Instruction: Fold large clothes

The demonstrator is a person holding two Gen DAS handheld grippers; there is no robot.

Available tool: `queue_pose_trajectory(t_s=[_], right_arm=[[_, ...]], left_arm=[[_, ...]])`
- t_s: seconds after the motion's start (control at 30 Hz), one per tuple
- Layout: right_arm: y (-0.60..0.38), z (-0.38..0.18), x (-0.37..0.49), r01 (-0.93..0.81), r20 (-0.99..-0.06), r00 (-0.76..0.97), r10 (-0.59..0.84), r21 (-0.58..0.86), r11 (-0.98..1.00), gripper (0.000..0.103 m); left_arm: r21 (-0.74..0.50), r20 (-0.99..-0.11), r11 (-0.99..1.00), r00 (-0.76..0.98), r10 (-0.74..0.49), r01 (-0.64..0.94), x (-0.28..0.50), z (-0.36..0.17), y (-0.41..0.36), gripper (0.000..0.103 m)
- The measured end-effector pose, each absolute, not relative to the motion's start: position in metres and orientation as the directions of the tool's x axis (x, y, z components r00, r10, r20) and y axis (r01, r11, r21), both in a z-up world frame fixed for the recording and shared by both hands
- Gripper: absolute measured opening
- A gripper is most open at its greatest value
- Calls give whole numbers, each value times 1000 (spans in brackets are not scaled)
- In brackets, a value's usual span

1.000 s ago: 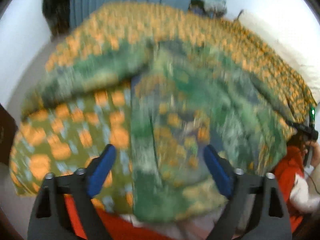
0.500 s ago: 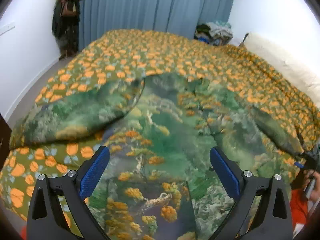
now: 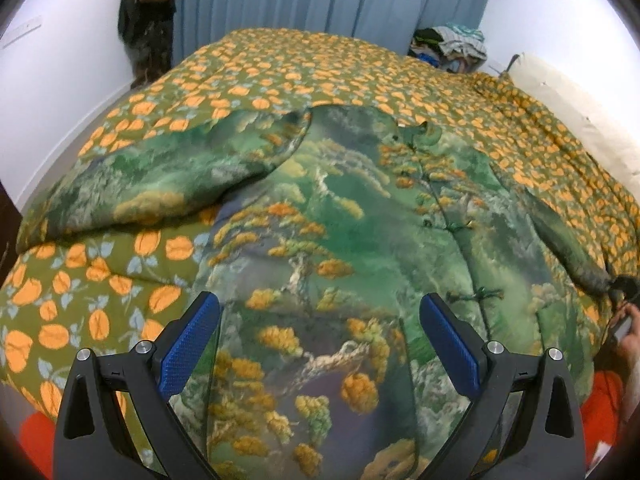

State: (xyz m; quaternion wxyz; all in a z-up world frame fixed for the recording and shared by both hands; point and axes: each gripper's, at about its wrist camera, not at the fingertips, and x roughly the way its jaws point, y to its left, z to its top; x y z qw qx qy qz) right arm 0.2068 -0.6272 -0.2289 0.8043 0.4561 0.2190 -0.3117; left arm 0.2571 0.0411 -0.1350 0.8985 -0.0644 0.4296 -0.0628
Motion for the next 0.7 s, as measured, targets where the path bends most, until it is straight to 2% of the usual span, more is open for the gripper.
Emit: queue_pose_trajectory(t_s=[0.13,0.27,0.33,0.47,0.7], right_arm=[[-579,-157,236,584,-539,790,-294,511,631,11],[-479,-88,271,338,-432,885,-171,346,875,11],[-431,-73,285,231,-417,904,-93,294,928,11],[-336,-80,322,50,-462,885,57,217,975,10],[-232,-176,333,-109,-655,740,150,103,989,10]], left_arm=[[-160,-770,986,618,-157,52,254,-141,41,100],[-175,-766,983,621,-167,49,254,-142,39,100],[-185,-761,982,625,-174,48,252,-140,39,100],[-198,-758,979,627,-181,43,250,-139,42,100],[-213,-762,976,617,-198,49,251,-140,44,100]])
